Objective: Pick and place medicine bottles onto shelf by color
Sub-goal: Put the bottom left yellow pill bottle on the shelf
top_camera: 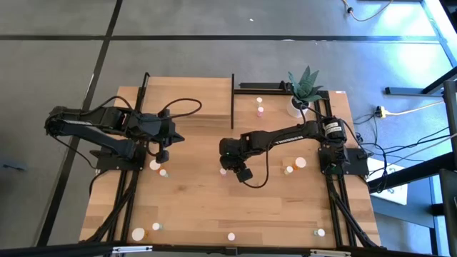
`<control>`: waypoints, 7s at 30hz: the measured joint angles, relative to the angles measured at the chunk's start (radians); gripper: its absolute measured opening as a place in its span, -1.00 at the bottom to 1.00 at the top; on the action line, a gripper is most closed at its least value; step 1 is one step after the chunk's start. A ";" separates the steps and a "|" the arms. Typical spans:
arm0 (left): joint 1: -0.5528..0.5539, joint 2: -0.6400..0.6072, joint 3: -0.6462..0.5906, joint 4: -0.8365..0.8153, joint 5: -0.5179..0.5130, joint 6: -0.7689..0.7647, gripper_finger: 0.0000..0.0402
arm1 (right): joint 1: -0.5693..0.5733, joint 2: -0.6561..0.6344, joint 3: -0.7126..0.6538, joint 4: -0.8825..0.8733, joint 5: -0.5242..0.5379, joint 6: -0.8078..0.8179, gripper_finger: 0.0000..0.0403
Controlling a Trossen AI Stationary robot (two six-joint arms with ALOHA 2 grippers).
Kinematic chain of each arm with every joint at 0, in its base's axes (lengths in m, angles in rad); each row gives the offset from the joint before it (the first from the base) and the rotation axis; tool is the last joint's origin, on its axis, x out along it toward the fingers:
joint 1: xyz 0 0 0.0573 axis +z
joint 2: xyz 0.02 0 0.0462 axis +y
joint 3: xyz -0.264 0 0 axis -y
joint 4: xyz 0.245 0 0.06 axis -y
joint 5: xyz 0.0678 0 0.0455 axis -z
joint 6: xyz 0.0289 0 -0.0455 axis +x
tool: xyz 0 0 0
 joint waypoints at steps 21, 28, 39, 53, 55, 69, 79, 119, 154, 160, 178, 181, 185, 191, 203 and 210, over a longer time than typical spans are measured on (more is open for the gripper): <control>0.000 0.000 0.000 0.000 0.000 0.000 -1.00 | -0.002 0.000 0.038 0.011 -0.001 0.154 -0.41; 0.000 0.000 0.000 0.000 0.000 -0.001 -1.00 | -0.006 0.000 0.137 -0.057 -0.001 0.157 -0.41; 0.000 0.000 0.000 0.000 0.000 -0.003 -1.00 | -0.045 0.000 0.337 -0.168 0.002 0.282 -0.41; 0.000 0.000 0.000 0.000 0.000 -0.003 -1.00 | -0.086 -0.002 0.563 -0.268 0.051 0.412 -0.40; 0.000 0.000 0.000 0.000 0.000 -0.003 -1.00 | -0.100 -0.002 0.592 -0.275 0.063 0.412 -0.40; 0.010 0.000 0.000 0.000 -0.007 -0.003 -1.00 | -0.261 -0.002 0.785 -0.322 0.134 0.411 -0.40; 0.057 0.000 0.000 0.000 -0.008 -0.003 -1.00 | -0.414 0.004 0.751 -0.314 0.134 0.408 -0.40; 0.090 0.000 0.000 0.030 -0.008 -0.003 -1.00 | -0.521 0.131 0.790 -0.398 0.183 0.383 -0.40; 0.090 0.000 0.000 0.032 -0.008 -0.009 -1.00 | -0.528 0.149 0.766 -0.383 0.178 0.297 -0.39; 0.090 0.000 0.000 0.032 -0.008 -0.009 -1.00 | -0.529 0.149 0.766 -0.383 0.177 0.276 -0.39; 0.090 0.000 0.000 0.032 -0.008 -0.008 -1.00 | -0.530 0.149 0.766 -0.391 0.174 0.250 -0.39; 0.090 0.000 0.000 0.032 -0.008 -0.008 -1.00 | -0.530 0.149 0.766 -0.390 0.174 0.247 -0.39; 0.090 0.000 0.000 0.031 -0.059 -0.008 -1.00 | -0.530 0.158 0.767 -0.391 0.174 0.226 -0.36; 0.090 0.000 0.000 0.031 -0.145 -0.009 -1.00 | -0.529 0.168 0.767 -0.387 0.174 0.225 -0.33; 0.090 0.000 0.000 0.031 -0.146 -0.010 -1.00 | -0.529 0.168 0.767 -0.385 0.174 0.227 -0.32; 0.090 0.000 0.000 0.031 -0.146 -0.011 -1.00 | -0.529 0.168 0.767 -0.374 0.174 0.227 -0.32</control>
